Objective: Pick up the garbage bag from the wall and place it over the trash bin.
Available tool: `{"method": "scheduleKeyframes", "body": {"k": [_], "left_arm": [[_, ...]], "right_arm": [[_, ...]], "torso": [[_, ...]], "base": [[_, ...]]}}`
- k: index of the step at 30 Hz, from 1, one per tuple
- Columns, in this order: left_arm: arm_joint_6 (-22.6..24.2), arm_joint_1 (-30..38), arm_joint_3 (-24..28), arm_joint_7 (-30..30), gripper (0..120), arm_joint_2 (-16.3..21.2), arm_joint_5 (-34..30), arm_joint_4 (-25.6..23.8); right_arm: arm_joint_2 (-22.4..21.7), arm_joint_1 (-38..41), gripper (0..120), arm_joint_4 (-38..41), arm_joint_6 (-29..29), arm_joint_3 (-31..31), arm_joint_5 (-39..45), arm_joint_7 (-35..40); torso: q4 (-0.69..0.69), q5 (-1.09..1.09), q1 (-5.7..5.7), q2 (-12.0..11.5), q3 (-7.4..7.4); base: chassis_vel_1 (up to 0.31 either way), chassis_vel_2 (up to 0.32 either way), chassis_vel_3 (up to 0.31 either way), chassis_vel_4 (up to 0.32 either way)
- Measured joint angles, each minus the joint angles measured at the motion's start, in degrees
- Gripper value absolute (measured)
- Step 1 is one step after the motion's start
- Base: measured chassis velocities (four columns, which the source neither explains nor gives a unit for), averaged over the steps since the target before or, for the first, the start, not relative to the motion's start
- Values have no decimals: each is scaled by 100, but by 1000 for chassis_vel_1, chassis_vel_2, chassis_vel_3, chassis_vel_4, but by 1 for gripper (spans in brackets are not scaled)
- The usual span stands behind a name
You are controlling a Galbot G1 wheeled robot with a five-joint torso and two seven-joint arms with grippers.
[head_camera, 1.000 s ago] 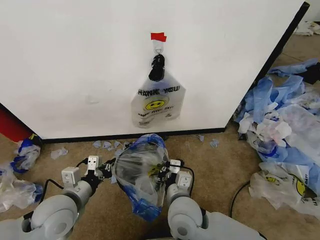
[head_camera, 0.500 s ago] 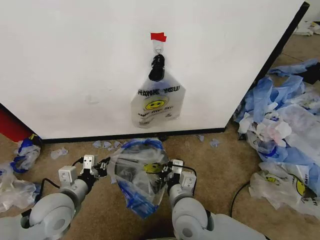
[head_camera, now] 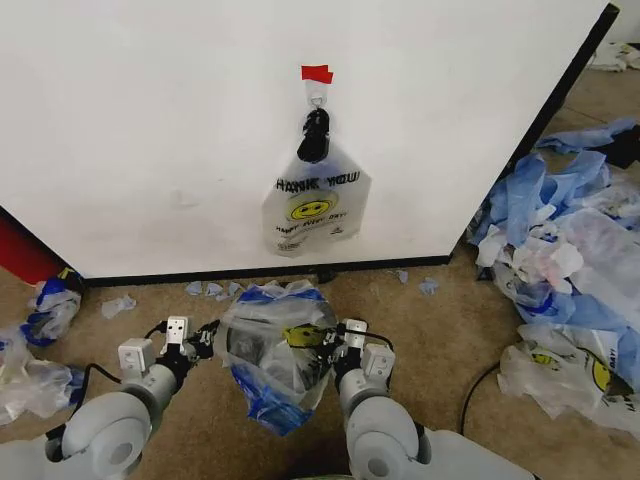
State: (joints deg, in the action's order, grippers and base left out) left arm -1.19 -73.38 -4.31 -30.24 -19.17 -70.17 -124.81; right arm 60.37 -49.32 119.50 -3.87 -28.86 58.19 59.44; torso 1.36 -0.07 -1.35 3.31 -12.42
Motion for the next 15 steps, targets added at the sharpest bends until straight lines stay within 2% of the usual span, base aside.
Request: {"method": "scheduleKeyframes", "body": {"k": [3,10,12,15], "left_arm": [[0,49,-1,7,5,37,13,-37],[18,66,-3,-2,34,65,117,-163],[19,66,-5,-3,36,69,125,-168],[22,75,-36,-16,50,116,152,-212]], "right_arm": [[5,2,0,-26,0,-4,-5,-9],[6,-7,0,-66,3,-27,-37,-40],[4,-9,0,-67,4,-27,-40,-41],[-5,-25,0,-69,5,-31,-66,-56]], "torso": [[0,1,0,0,0],[0,0,0,0,0],[0,0,0,0,0],[0,0,0,0,0]], "base": [[0,0,0,0],[0,0,0,0],[0,0,0,0],[0,0,0,0]]}}
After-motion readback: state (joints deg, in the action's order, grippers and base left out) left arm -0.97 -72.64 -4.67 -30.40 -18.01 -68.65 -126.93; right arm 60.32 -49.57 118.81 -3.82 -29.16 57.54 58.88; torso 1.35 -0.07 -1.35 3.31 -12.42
